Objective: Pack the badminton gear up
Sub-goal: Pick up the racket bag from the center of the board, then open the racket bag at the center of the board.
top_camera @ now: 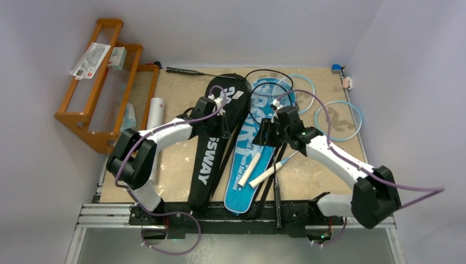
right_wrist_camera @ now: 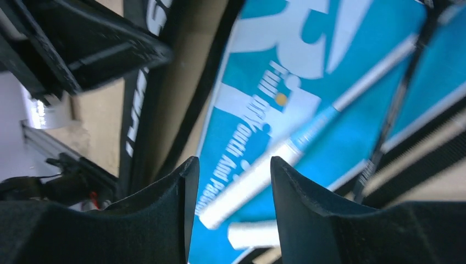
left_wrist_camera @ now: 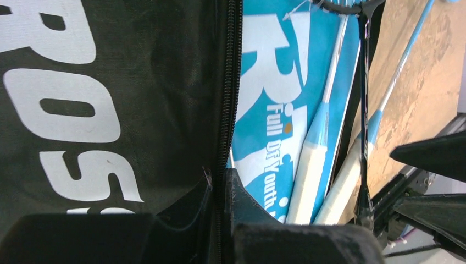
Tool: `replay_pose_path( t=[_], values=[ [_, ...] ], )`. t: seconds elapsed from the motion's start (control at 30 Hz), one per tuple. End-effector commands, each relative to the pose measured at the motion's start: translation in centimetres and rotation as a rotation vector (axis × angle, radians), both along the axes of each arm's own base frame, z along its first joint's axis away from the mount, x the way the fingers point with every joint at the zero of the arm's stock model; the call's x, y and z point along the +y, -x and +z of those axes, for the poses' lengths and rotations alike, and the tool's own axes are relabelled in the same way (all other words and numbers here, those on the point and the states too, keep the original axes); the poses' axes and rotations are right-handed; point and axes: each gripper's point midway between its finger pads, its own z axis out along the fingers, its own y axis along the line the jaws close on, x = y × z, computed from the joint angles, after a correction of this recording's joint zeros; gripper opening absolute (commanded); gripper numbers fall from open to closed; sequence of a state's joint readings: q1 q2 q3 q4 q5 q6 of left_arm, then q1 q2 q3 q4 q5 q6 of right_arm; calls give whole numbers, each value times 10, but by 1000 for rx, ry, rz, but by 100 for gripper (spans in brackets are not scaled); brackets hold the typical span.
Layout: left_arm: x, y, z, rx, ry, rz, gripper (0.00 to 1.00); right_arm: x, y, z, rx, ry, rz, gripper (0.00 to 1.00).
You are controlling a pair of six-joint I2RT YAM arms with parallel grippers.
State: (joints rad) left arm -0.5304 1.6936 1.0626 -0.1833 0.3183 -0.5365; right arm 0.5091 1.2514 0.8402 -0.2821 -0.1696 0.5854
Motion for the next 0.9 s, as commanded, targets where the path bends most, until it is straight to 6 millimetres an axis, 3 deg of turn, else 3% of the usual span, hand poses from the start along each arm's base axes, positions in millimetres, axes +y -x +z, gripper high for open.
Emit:
replay_pose_path(
  t=[0.0, 0.33, 0.87],
  values=[
    [-13, 7, 22, -40, 122, -40, 0, 48, -18, 12, 13, -215, 80, 51],
    [-14, 19, 15, -23, 149, -72, 0, 84, -65, -23, 98, -362, -5, 43],
    [-24, 23, 14, -3, 206, -107, 0, 91, -80, -33, 87, -444, -16, 42]
  ],
)
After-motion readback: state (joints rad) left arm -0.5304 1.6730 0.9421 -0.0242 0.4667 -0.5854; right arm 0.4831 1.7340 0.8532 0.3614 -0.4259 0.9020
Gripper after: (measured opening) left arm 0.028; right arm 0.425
